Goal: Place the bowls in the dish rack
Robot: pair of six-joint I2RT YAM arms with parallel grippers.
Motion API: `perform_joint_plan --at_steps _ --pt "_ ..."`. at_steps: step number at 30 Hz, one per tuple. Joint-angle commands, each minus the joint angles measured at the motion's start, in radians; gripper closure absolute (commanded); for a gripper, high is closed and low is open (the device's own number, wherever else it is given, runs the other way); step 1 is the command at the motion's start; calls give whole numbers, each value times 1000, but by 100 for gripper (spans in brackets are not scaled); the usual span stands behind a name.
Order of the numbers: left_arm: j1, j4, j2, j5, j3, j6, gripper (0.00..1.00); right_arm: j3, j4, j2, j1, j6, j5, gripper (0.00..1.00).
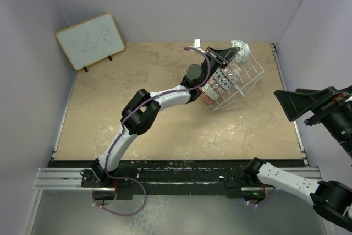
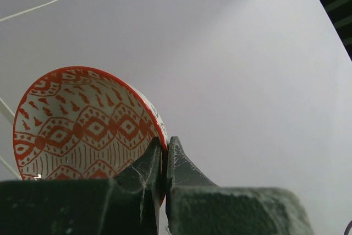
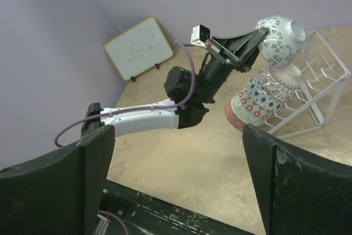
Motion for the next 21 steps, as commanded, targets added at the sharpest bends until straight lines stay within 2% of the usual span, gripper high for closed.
perform_joint_plan --at_steps 1,21 --pt "-2 110 36 -13 112 -54 100 2 30 -17 9 -19 24 0" --pt "-2 48 124 10 155 -88 100 -19 10 -44 29 -5 65 0"
